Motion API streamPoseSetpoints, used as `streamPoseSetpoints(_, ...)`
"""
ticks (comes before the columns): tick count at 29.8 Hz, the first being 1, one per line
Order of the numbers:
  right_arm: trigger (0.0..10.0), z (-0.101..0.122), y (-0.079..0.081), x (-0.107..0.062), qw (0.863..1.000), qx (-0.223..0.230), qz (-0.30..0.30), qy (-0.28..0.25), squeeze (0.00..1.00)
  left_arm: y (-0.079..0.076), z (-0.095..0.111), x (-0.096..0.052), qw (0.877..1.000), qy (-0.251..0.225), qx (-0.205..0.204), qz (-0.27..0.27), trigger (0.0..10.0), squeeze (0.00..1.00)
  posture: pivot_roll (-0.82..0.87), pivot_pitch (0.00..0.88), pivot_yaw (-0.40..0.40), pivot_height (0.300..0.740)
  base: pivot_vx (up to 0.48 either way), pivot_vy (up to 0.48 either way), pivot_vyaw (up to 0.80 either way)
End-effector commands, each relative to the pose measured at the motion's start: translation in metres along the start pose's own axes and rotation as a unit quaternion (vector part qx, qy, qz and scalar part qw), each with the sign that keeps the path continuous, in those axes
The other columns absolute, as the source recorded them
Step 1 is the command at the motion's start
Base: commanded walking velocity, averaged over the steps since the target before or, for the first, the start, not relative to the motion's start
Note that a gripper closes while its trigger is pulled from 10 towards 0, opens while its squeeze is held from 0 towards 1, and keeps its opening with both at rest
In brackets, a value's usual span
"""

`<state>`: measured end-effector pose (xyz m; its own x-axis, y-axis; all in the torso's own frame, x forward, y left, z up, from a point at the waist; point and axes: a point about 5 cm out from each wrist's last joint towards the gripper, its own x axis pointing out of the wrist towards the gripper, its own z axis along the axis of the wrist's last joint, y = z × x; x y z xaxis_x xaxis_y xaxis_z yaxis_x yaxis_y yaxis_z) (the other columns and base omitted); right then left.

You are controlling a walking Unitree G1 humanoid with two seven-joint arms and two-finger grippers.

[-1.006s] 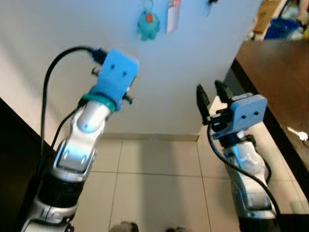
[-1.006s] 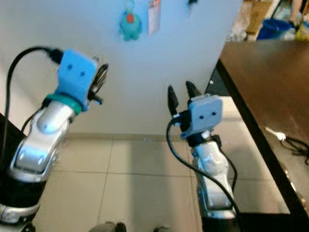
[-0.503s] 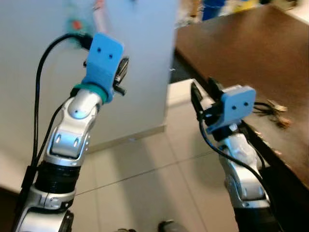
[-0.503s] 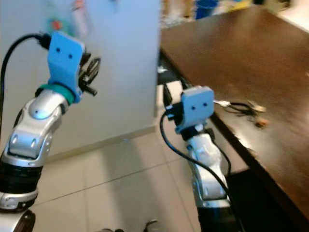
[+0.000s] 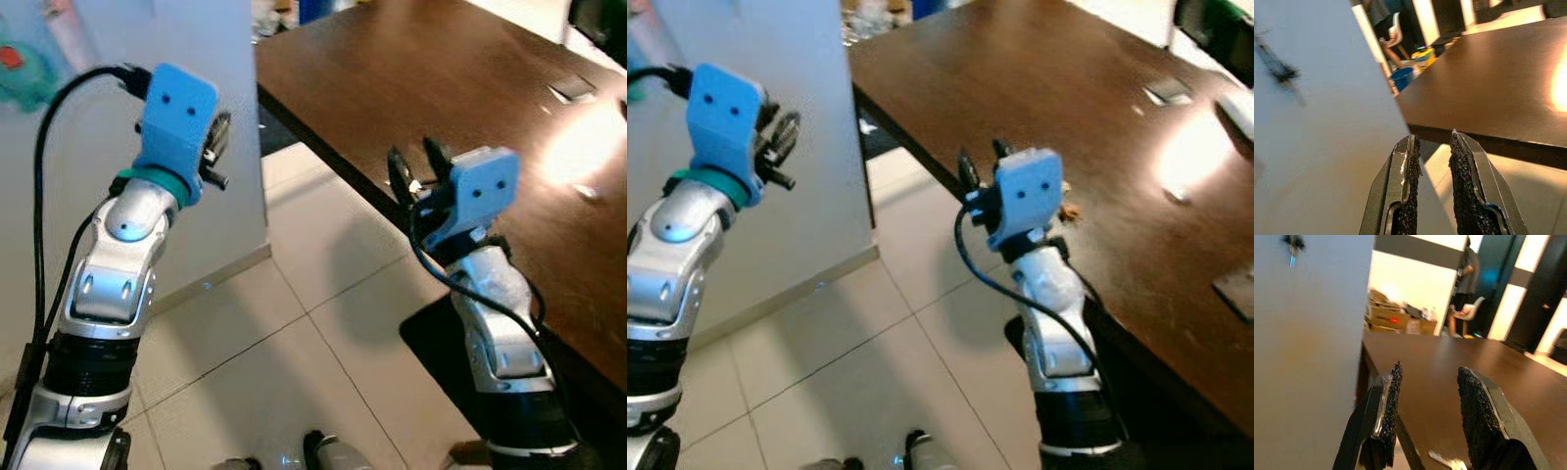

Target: Hang keys on a hook

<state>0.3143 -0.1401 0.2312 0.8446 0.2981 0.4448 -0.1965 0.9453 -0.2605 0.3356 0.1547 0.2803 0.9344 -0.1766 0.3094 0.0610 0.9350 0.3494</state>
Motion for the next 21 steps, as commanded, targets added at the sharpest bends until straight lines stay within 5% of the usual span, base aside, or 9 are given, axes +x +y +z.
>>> streamPoseSetpoints(1, 10.0, -0.005, 0.0, -0.004, 1.0, 0.001, -0.003, 0.015, 0.0, 0.008, -0.002, 0.002, 1.0, 0.003, 0.004, 0.015, 10.0, 0.0, 0.02, 0.134, 0.1, 0.74, 0.0, 0.0, -0.8)
streamPoseSetpoints(6, 10.0, -0.006, -0.003, -0.006, 1.0, -0.002, -0.007, 0.016, 0.0, 0.016, 0.003, 0.004, 0.999, -0.009, 0.01, 0.032, 10.0, 0.0, 0.02, 0.133, 0.097, 0.74, 0.0, 0.0, -0.8)
streamPoseSetpoints(12, 10.0, -0.001, -0.006, -0.003, 1.0, -0.003, -0.003, 0.004, 0.0, 0.009, -0.001, -0.007, 0.993, -0.017, 0.11, -0.051, 10.0, 0.0, 0.02, 0.129, 0.092, 0.74, 0.0, 0.0, -0.8)
streamPoseSetpoints(16, 10.0, -0.001, -0.006, -0.003, 1.0, 0.002, 0.002, -0.002, 0.0, 0.007, -0.004, -0.01, 0.992, -0.002, 0.099, -0.08, 10.0, 0.0, 0.03, 0.131, 0.096, 0.74, 0.0, 0.0, -0.8)
streamPoseSetpoints(21, 10.0, -0.006, -0.002, -0.005, 1.0, 0.008, 0.003, 0.004, 0.0, 0.011, -0.006, -0.002, 0.997, 0.019, 0.06, -0.051, 10.0, 0.0, 0.02, 0.134, 0.1, 0.74, 0.0, 0.0, -0.8)
